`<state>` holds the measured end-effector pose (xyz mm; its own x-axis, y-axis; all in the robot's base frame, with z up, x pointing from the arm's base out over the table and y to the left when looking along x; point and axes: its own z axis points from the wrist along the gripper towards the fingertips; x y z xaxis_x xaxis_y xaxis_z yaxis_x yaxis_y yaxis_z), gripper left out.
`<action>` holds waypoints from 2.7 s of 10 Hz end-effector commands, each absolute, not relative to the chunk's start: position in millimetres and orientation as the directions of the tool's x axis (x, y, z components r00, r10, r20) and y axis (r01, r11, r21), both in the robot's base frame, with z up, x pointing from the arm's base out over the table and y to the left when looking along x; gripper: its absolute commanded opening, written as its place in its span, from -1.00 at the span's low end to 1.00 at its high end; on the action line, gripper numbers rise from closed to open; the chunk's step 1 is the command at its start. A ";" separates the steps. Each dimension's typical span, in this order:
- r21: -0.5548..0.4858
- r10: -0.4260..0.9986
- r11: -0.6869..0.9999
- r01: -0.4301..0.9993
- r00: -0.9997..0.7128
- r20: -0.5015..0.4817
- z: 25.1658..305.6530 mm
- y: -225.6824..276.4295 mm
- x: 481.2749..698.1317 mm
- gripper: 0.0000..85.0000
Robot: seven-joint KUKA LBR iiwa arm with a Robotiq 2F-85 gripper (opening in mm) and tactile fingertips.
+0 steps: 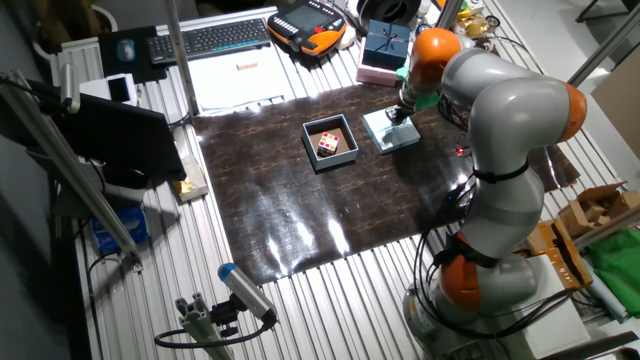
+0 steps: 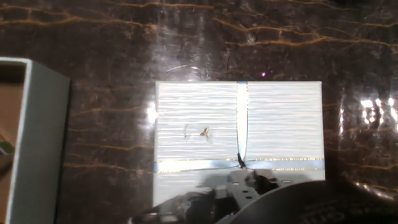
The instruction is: Cover the box
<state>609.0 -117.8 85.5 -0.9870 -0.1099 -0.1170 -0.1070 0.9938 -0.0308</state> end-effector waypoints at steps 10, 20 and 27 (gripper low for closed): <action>0.007 -0.139 0.990 -0.140 -0.984 -0.116 59.1 -118.8 617.1 -0.36; 0.015 -0.147 0.989 -0.149 -0.982 -0.120 57.6 -116.8 618.6 -0.51; 0.012 -0.158 0.987 -0.161 -0.978 -0.136 58.1 -115.9 619.3 -0.98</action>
<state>619.1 -115.9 58.5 -0.9782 -0.1580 -0.1350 -0.1612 0.9869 0.0124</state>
